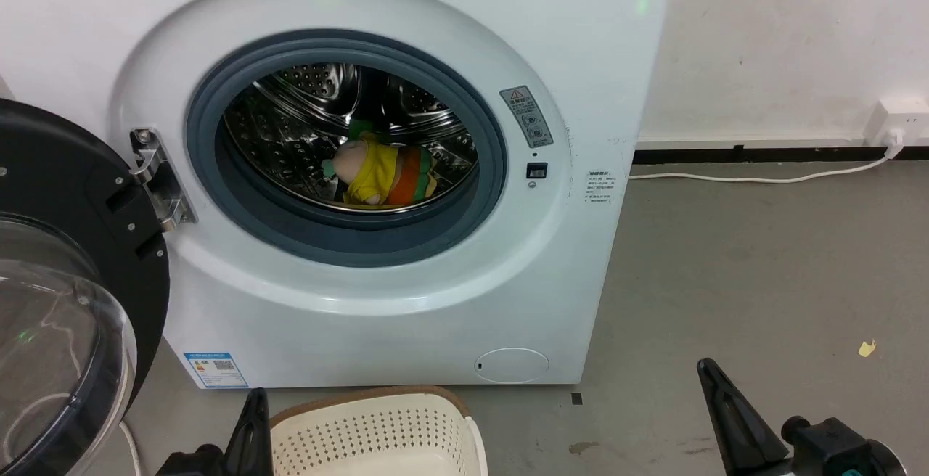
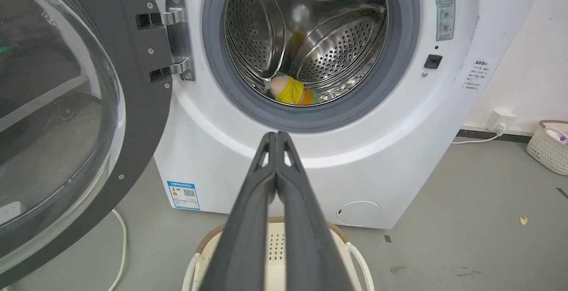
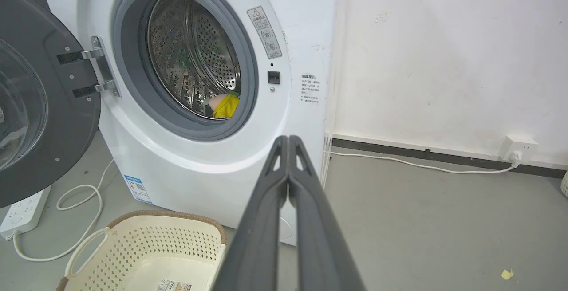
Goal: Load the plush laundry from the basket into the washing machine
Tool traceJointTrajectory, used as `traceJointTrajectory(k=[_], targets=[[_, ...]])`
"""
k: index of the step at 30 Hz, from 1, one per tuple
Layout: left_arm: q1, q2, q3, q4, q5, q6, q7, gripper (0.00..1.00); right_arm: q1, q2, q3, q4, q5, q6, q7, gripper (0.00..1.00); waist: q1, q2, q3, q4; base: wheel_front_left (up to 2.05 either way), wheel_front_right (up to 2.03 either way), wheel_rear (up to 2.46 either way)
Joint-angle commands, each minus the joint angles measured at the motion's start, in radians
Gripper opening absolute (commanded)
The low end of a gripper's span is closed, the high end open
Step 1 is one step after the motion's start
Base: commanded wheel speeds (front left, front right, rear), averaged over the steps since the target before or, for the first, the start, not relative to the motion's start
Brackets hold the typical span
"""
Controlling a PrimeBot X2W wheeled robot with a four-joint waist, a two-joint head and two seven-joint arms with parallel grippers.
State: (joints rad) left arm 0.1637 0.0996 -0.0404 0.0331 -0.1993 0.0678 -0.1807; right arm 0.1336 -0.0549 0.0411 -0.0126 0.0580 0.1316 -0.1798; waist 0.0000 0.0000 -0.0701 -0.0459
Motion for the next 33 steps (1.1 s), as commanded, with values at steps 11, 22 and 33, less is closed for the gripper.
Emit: traceJointTrajectory(k=[11, 22, 33], targets=[[-0.032, -0.012, 0.01, -0.01, 0.033, -0.012, 0.026, 0.0, -0.031, 0.002, -0.007, 0.003, -0.016, 0.0, 0.025, 0.0, 0.0, 0.0, 0.009, 0.006, 0.0, 0.0, 0.0], [-0.05, -0.017, 0.014, -0.013, 0.055, -0.019, 0.047, 0.0, -0.044, 0.002, -0.012, 0.004, -0.021, 0.0, 0.045, 0.0, 0.0, 0.0, 0.017, 0.011, 0.0, 0.0, 0.0], [-0.069, -0.022, 0.018, -0.016, 0.079, -0.027, 0.069, 0.0, -0.059, 0.003, -0.017, 0.006, -0.027, -0.001, 0.068, 0.0, 0.0, 0.0, 0.026, 0.017, 0.0, 0.0, 0.0]])
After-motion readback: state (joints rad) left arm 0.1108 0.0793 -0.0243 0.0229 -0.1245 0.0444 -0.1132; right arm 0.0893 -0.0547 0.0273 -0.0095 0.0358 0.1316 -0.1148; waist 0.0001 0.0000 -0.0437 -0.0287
